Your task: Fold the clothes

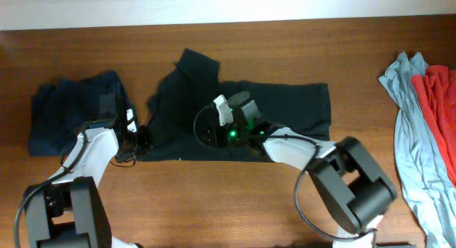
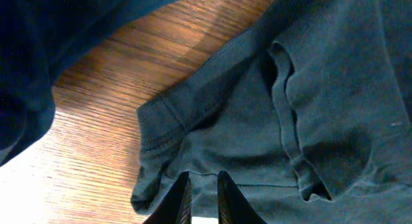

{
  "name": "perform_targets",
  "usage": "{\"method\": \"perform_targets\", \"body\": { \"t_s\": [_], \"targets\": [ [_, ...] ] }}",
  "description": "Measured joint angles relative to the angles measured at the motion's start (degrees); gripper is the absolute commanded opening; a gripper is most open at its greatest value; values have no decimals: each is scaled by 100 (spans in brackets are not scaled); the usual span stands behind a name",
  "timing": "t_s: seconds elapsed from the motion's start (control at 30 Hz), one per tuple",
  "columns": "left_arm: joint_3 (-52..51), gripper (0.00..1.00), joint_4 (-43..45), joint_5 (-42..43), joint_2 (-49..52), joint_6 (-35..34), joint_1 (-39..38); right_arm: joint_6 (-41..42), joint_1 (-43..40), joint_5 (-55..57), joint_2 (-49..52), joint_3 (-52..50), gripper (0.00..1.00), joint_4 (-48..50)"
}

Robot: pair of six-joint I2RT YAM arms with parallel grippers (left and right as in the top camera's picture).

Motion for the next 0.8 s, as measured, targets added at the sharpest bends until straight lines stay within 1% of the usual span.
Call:
{"method": "perform_targets", "body": {
  "t_s": [0.23,0.43,0.5,0.7,0.8],
  "targets": [
    [0,15,87,7,0,0,0,238,195,365,240,122,4,-533],
    [0,16,96,7,0,0,0,431,232,723,308,133,4,-629],
    [0,15,105,7,0,0,0,555,251,837,428,136,4,-577],
    [0,15,107,7,0,2,0,785,256,896,651,166,4,236],
    [0,16,107,7,0,4,0,807,225,752,667,170,4,358]
  ]
}}
